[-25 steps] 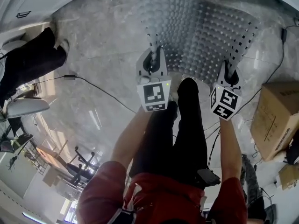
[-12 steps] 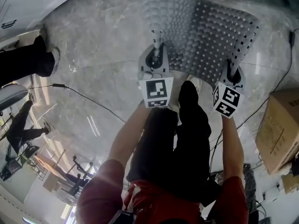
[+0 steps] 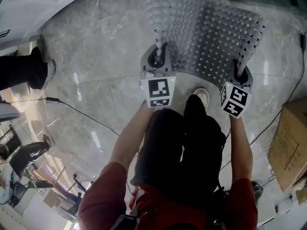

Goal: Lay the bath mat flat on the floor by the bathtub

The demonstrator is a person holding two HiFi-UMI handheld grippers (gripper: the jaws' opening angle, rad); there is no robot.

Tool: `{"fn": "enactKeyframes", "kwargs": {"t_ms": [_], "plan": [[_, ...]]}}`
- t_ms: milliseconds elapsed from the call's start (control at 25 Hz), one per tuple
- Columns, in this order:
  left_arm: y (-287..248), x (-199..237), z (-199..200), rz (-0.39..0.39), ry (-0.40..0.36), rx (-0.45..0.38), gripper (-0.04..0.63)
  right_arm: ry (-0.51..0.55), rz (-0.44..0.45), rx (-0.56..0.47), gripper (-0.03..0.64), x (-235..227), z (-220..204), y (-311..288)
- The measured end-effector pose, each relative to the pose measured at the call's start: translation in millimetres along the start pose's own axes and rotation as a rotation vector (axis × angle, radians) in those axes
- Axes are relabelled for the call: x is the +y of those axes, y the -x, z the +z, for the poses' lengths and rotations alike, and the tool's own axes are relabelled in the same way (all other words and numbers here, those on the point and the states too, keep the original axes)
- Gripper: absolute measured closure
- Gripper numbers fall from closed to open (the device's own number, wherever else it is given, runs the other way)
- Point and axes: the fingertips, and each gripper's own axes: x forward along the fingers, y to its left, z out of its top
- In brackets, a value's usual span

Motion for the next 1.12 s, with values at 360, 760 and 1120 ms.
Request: {"fn": "enactKeyframes", "kwargs": {"t_ms": [360, 760, 1120], "plan": [[-38, 3, -53, -0.010, -0.008, 0.002, 0.541, 0.030, -0.031, -0.019, 0.525, -2, -37, -39], [-59, 0, -93, -0.018, -0.007, 0.035, 0.540, 0.048, -0.032, 0.014, 0.522, -1, -77, -69], [-86, -9, -131, -0.031, -0.027, 0.097, 0.540, 0.059, -0.033, 0.085, 0.511, -9, -110, -102]]}}
